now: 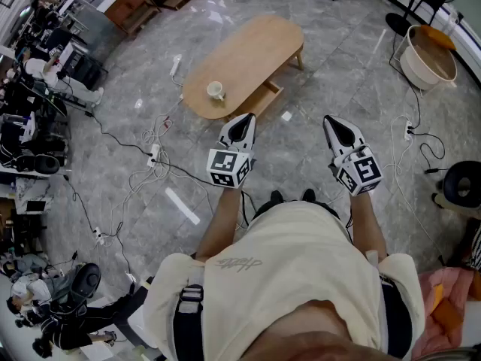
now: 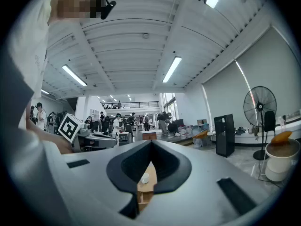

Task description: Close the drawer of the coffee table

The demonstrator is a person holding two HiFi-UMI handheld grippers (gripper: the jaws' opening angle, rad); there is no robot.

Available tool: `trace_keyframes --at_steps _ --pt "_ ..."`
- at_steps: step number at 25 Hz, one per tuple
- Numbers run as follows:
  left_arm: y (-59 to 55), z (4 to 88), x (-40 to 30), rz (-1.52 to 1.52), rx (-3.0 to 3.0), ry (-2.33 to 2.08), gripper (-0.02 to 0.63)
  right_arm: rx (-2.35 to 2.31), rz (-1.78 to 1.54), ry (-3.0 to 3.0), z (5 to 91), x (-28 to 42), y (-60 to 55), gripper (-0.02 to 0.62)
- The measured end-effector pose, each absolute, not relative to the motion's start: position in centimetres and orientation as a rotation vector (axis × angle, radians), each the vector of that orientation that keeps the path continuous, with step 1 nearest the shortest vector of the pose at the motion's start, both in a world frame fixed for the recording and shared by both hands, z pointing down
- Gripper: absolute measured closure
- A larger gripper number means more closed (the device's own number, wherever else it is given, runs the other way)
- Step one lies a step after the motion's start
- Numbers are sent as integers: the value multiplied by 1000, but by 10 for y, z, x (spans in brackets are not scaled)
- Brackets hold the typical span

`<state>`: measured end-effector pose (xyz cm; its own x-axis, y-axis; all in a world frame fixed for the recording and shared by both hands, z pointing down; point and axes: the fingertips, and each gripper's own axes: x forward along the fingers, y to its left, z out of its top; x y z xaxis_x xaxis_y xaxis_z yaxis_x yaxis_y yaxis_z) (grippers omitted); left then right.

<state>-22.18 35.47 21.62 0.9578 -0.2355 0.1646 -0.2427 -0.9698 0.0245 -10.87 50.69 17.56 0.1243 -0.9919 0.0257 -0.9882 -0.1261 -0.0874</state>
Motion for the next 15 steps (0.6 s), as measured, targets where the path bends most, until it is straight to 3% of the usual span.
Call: trace_keyframes --at_steps 15 --pt "294 237 -240 269 3050 -307 601 -2317 -204 1999 197 -130 443 601"
